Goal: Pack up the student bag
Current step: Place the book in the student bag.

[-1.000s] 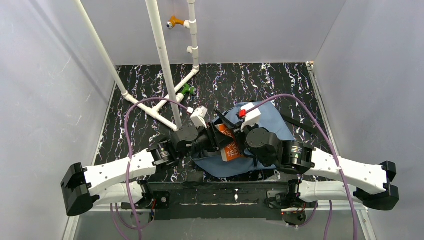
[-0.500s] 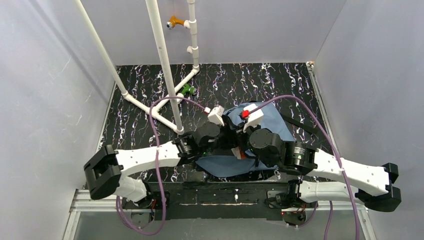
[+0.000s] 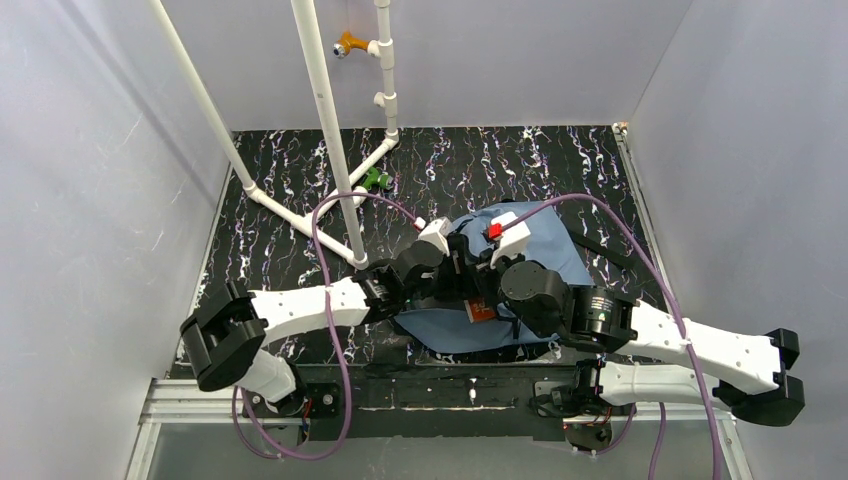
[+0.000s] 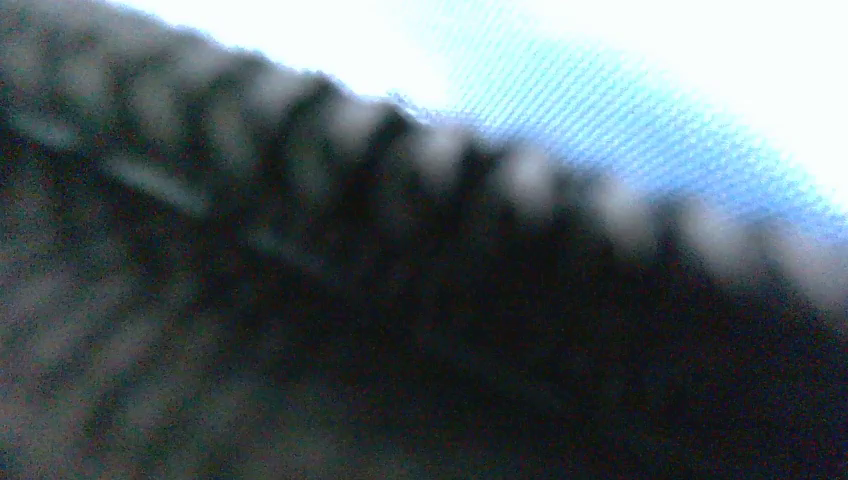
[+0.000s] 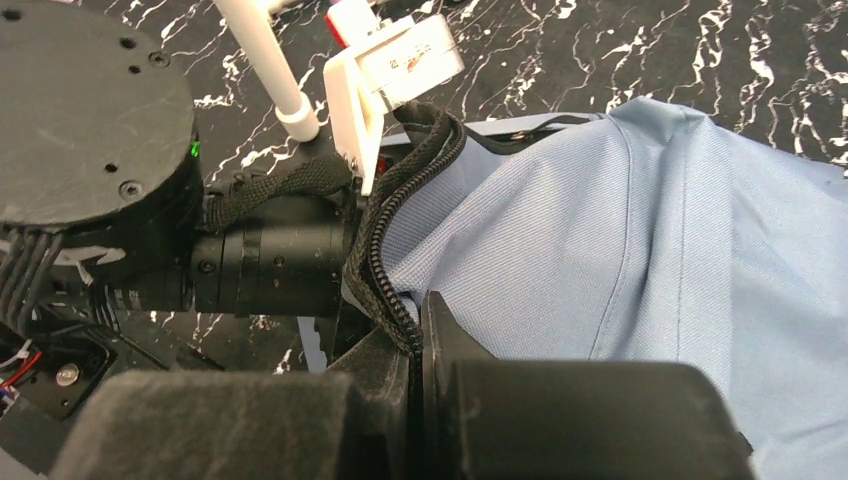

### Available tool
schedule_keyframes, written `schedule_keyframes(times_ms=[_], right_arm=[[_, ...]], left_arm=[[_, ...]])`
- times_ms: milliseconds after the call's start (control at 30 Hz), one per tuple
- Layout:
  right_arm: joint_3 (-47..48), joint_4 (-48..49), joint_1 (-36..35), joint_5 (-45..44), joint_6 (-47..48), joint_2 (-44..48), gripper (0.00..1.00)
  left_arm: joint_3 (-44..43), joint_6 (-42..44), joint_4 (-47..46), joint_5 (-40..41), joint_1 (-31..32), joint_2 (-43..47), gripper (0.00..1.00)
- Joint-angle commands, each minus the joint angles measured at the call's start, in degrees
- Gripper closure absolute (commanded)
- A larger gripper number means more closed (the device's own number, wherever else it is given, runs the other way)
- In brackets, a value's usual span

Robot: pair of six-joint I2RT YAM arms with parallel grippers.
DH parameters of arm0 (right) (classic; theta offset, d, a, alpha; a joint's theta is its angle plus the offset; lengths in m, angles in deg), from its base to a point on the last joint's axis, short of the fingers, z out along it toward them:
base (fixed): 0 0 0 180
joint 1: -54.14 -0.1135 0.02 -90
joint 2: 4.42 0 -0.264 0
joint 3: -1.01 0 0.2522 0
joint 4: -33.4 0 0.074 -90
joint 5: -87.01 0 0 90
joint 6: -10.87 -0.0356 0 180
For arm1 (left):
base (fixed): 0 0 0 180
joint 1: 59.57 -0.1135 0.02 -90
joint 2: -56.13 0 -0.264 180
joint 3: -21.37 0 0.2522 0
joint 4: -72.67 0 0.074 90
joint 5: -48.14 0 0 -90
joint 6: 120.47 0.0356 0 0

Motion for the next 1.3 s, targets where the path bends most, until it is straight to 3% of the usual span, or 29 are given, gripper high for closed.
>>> schedule_keyframes(times_ms=[0, 167, 267, 400, 600, 733, 867, 1033, 1267], right_arm=[[0.1, 5.3, -1.1, 3.8, -2.6, -0.3, 0.99], [-0.2, 5.5, -1.1, 3.8, -2.9, -1.3, 0.99], [-0.1, 5.6, -1.1, 3.6, -2.7, -2.3, 0.99], [0.3, 5.2, -1.1, 3.2, -2.7, -3.6, 0.99], [-0.1, 5.6, -1.0, 4.2, -3.5, -4.9, 0.99], [1.3, 4.7, -1.0, 4.8, -4.2, -6.1, 0.99], [0.3, 6.6, -1.0, 4.6, -4.5, -5.5, 0.99], [1.0, 6.0, -1.0, 5.3, -4.8, -5.6, 0.99], [0.5, 6.4, -1.0, 4.9, -4.9, -3.5, 0.99]], left_arm=[[0.1, 6.9, 8.9, -2.8, -0.8, 6.9, 0.34], [-3.6, 15.6, 27.8, 4.3, -1.0, 15.6, 0.22], [-4.1, 17.3, 34.4, 6.1, -1.4, 19.7, 0.18], [-1.4, 18.1, 38.9, 7.9, -1.4, 26.8, 0.09], [4.1, 17.5, 34.7, 4.6, -1.5, 32.8, 0.12], [7.9, 16.5, 25.4, -3.4, -1.5, 31.7, 0.20], [10.8, 11.7, 14.9, -7.3, -1.1, 25.9, 0.44], [5.6, 12.3, 14.3, -3.3, -0.1, 15.5, 0.68], [-3.4, 11.7, 13.8, -4.5, 0.7, 3.9, 0.81]])
